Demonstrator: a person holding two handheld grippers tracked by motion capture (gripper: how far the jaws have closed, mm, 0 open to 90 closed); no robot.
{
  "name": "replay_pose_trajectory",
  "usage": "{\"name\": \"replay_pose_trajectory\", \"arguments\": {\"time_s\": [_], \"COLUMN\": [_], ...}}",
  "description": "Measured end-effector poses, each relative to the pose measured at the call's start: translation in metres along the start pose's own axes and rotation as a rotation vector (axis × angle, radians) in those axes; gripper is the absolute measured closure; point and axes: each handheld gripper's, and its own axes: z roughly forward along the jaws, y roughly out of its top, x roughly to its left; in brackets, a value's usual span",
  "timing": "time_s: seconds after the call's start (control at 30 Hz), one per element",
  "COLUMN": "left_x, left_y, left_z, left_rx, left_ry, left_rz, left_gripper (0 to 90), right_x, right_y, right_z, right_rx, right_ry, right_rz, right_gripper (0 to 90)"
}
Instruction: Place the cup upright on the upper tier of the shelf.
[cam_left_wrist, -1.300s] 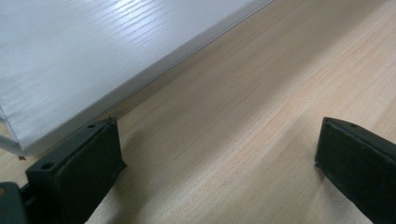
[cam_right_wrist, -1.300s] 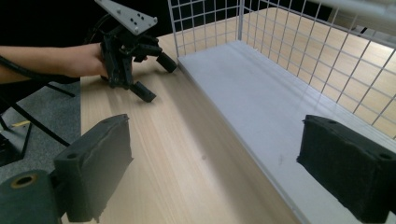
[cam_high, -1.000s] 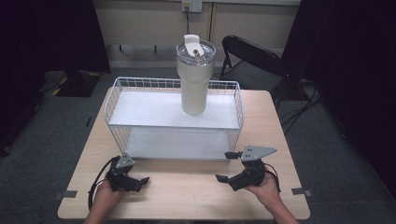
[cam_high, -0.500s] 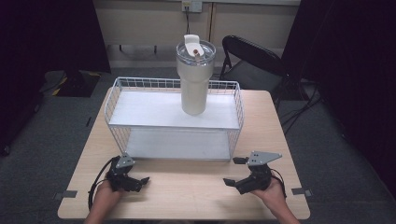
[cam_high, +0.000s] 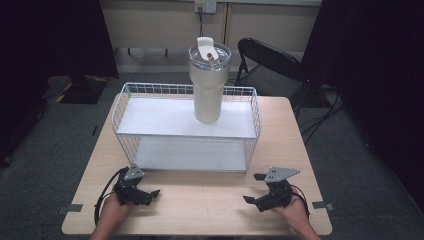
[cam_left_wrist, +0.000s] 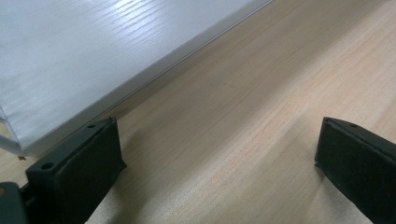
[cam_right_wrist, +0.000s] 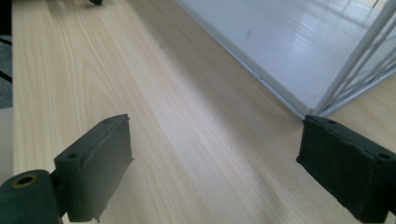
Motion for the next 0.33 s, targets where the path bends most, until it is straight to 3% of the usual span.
{"name": "replay_pose_trajectory", "arguments": {"time_s": [0.1, 0.23, 0.33], "left_x": [0.0011, 0.0000, 0.0006], "left_y": [0.0002, 0.0000, 0.0001], "left_z": [-0.0007, 0.0000, -0.0004], "left_rx": [0.011, 0.000, 0.006], "left_ry": [0.002, 0.000, 0.001], "left_rz": [0.015, 0.000, 0.008], "left_gripper": [0.0, 0.0, 0.0], "right_x": [-0.0021, -0.0023, -0.0016], "right_y": [-0.0045, -0.0076, -0.0085], "right_z": [0.0002, -0.0015, -0.0035], "right_rx": [0.021, 0.039, 0.032], "right_ry": [-0.018, -0.043, -0.047], "right_rz": [0.000, -0.003, -0.001], "right_gripper": [9.0, 9.2, 9.2]}}
